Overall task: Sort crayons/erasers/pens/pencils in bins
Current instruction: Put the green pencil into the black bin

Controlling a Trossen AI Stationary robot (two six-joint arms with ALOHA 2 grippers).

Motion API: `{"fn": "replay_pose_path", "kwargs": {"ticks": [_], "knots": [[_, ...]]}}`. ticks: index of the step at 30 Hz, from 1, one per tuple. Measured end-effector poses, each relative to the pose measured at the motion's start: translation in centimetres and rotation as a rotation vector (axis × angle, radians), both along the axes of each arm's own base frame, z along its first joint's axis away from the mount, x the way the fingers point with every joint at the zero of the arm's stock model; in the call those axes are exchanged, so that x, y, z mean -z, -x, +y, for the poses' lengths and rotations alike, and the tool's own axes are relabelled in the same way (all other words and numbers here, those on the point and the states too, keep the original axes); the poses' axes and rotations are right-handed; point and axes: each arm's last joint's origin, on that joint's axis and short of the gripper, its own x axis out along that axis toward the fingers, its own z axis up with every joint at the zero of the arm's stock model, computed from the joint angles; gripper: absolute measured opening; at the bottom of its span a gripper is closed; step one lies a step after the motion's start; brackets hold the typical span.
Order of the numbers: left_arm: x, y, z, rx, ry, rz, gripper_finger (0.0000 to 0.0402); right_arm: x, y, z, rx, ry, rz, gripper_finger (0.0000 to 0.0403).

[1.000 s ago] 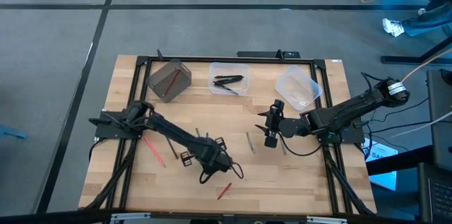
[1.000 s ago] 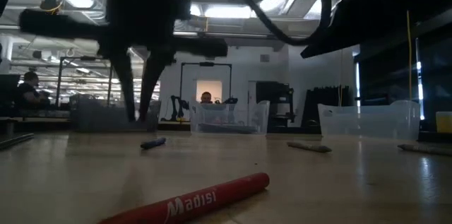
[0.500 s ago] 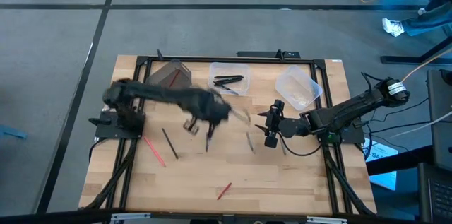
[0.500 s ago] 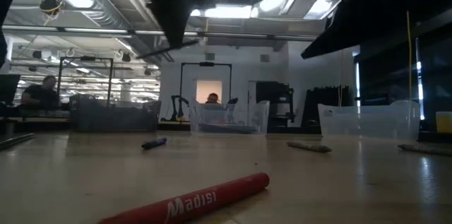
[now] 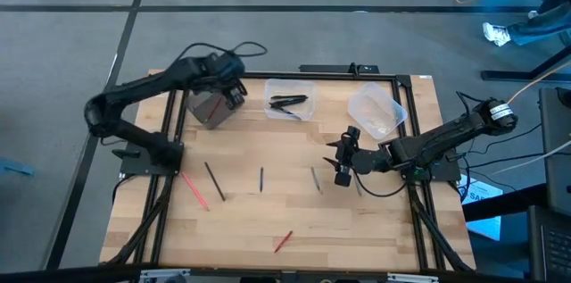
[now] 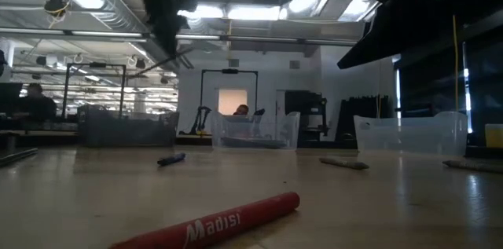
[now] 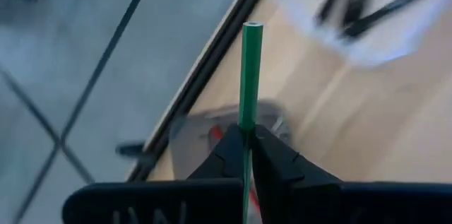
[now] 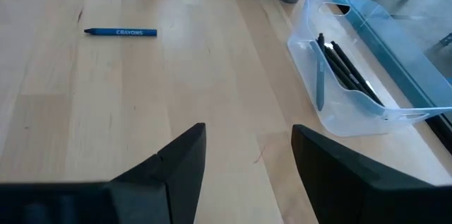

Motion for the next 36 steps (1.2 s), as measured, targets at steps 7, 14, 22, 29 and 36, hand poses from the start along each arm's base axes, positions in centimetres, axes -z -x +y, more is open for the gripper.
{"fn": "replay_pose_path", "kwargs": {"ticks": [7,14,22,29,36], "knots": [[5.9,2.7,2.6,-0.157,0.047,0.044,0.0006,0.0,0.0,0.0,0.013,0.01,-0.004,0.0213],[9.2,4.9,3.4,-0.319,0.113,0.024,0.0002,0.0,0.0,0.0,0.015,0.011,-0.005,0.0213],[11.8,5.9,3.4,-0.401,0.153,-0.031,0.0012,0.0,0.0,-0.1,0.015,0.011,-0.005,0.0213],[12.6,6.6,3.4,-0.399,0.234,-0.064,0.0026,0.0,0.0,0.0,0.015,0.011,-0.005,0.0213],[12.7,7.0,3.9,-0.441,0.24,-0.094,0.006,0.0,0.0,0.0,0.015,0.011,-0.006,0.0213]]}}
